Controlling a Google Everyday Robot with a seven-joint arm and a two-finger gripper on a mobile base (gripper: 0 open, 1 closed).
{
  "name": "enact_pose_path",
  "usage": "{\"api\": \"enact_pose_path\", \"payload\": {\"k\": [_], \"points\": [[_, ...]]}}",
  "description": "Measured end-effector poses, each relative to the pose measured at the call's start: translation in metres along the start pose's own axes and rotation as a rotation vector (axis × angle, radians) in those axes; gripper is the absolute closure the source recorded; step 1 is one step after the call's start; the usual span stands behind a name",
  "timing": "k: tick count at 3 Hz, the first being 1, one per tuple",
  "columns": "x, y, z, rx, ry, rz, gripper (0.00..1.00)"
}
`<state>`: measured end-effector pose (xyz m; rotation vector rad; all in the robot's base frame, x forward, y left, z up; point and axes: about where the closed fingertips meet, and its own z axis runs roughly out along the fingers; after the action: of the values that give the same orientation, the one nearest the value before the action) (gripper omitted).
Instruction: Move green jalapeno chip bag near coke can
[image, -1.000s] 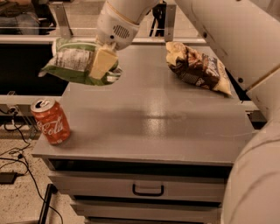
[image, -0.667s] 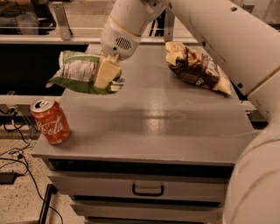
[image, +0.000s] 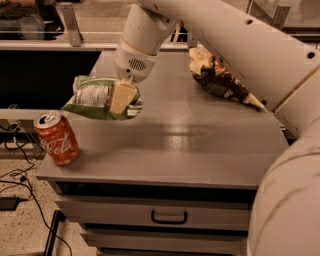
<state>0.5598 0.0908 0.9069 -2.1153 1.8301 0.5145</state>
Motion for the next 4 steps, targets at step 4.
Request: {"api": "enact_pose_path", "payload": {"k": [4], "points": [[0.0068, -0.0028, -0.0011, -0.006, -0.017, -0.001, 0.8]]}}
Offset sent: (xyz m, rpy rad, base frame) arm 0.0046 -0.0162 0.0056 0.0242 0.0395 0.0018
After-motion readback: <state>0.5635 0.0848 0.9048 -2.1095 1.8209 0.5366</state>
